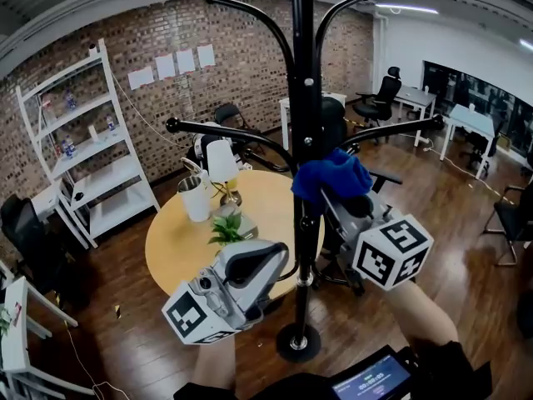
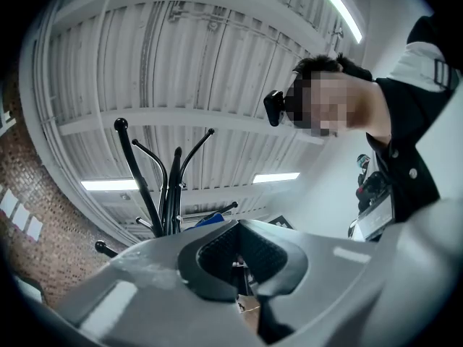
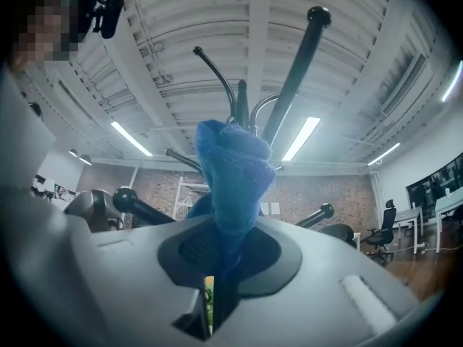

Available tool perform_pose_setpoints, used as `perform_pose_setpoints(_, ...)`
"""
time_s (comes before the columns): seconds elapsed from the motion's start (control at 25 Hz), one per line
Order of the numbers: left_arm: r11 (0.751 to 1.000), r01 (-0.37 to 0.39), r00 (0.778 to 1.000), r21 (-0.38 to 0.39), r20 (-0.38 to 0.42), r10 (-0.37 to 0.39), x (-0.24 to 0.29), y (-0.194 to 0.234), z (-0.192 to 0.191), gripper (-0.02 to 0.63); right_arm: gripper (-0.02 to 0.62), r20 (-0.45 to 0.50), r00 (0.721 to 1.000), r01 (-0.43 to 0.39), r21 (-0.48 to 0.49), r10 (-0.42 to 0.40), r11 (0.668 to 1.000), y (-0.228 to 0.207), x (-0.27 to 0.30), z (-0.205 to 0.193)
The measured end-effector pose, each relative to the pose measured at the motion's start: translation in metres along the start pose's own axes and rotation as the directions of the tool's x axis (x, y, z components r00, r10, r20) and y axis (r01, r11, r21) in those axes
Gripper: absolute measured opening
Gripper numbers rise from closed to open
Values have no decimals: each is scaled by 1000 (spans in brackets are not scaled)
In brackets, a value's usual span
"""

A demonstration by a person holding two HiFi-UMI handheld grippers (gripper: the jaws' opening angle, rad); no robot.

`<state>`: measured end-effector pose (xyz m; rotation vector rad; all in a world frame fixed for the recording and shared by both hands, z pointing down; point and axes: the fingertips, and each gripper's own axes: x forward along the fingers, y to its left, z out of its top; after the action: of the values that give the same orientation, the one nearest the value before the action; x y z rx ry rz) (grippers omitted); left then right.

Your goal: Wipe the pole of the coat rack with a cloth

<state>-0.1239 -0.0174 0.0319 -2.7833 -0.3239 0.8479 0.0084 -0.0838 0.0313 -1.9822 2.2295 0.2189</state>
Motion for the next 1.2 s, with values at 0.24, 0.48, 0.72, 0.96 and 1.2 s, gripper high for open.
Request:
perform_pose_setpoints(0.24, 1000, -28, 999, -12, -19, 28, -10, -5, -18, 5, 54, -129, 991, -25, 30, 28, 999, 9, 3, -64)
perform_pose_setpoints(0.48, 996, -75, 997, -41, -36, 74, -19, -12, -27, 5, 54, -279, 960, -23, 69, 41, 997, 14, -3, -146)
perform_pose_setpoints(0.72, 988, -130, 989, -86, -82, 123, -45, -19, -55, 5, 54, -435, 899, 18, 137, 44, 990, 14, -20, -226)
perform_pose_setpoints(0.96, 983, -158, 982, -98, -117, 146, -60, -25, -66, 5, 54, -466, 882, 25, 183, 64, 983, 16, -21, -242)
perform_pose_setpoints(1.2, 982, -164, 982, -90, -107, 154, -61, -21, -60, 5, 54, -305, 949, -28, 163, 77, 986, 14, -1, -155)
